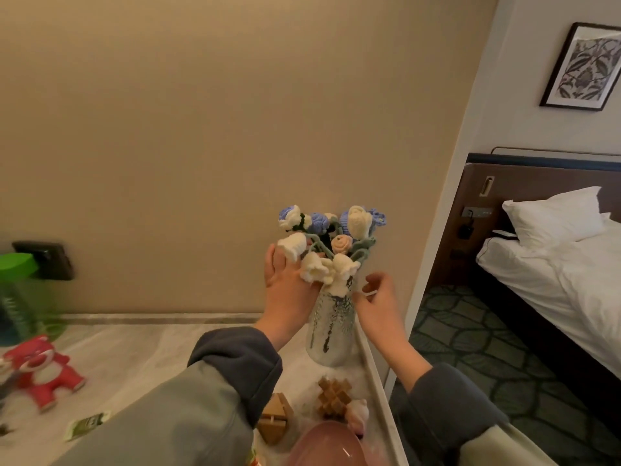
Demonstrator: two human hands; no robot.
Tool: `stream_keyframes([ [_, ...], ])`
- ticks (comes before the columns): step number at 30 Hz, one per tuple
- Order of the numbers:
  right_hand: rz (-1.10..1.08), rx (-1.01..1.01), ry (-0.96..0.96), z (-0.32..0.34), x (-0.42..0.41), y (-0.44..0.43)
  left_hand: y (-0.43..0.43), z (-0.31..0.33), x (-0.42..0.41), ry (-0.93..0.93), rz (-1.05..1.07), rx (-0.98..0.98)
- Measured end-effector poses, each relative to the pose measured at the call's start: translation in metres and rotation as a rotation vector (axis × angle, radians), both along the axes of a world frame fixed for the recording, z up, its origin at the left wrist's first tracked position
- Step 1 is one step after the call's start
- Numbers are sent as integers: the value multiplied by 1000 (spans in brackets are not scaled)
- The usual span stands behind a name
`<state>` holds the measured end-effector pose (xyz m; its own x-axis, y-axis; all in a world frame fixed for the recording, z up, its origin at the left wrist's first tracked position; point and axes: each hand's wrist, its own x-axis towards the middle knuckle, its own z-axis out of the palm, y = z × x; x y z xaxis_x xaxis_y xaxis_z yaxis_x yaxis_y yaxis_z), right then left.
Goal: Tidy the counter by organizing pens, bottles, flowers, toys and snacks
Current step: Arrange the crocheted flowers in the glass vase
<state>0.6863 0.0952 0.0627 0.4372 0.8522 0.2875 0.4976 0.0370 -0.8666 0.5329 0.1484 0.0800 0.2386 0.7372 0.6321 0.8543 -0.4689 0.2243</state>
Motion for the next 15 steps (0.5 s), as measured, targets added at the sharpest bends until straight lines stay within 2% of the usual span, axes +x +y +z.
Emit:
stream_keyframes([
  [4, 36, -64, 59, -18, -19, -11, -16, -19, -25, 15, -19, 49],
  [10, 179, -197, 143, -35, -74, -21, -38, -39, -71, -228, -43, -63],
  [15, 339, -227, 162, -25, -129, -17, -51, -53, -125, -585, -98, -277],
])
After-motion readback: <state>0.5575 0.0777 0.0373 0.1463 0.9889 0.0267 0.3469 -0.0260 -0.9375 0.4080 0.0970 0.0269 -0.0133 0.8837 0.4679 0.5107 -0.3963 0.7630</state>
